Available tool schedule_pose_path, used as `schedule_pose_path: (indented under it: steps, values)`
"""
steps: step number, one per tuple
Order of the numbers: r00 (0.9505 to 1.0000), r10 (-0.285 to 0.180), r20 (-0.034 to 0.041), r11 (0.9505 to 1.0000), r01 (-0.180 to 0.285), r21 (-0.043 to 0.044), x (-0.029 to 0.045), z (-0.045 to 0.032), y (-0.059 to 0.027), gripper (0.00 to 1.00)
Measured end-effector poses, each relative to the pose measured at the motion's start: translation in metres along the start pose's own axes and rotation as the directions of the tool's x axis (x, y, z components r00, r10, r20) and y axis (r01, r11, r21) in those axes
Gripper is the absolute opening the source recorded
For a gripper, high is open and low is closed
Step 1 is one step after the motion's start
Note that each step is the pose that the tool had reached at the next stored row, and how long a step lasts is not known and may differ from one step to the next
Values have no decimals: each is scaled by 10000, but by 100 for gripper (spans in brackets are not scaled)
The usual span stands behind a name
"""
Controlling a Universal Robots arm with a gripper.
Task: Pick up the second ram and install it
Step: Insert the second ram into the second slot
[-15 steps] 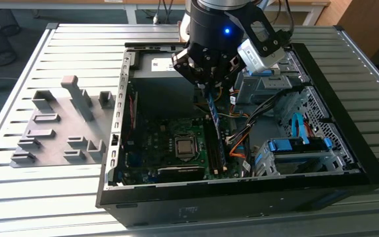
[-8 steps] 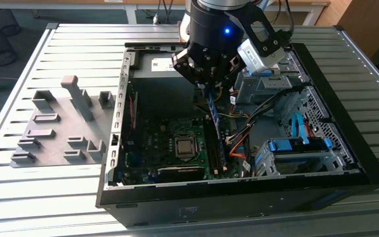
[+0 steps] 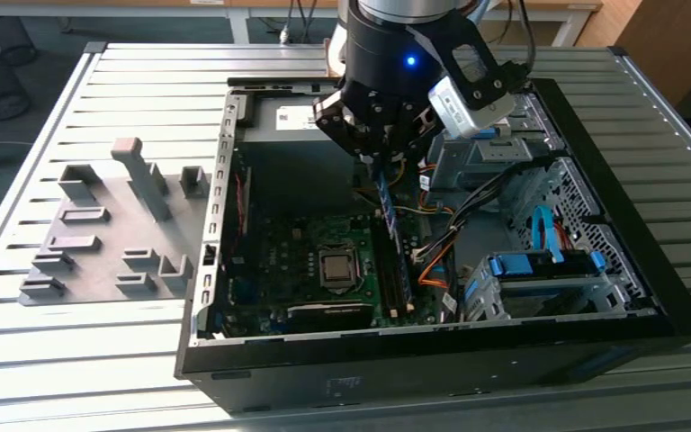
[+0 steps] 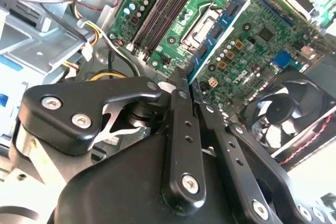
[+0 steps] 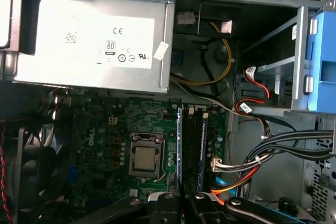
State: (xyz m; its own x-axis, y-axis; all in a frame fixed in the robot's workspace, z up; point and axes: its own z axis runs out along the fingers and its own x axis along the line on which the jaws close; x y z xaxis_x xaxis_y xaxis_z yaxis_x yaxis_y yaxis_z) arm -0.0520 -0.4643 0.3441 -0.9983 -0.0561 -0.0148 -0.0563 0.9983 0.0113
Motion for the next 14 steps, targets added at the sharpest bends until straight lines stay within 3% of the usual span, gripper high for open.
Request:
schedule_pose_path:
  steps: [14]
  values:
    - [9999,137,-16,9999,-137,-4,-60,202,-47,14]
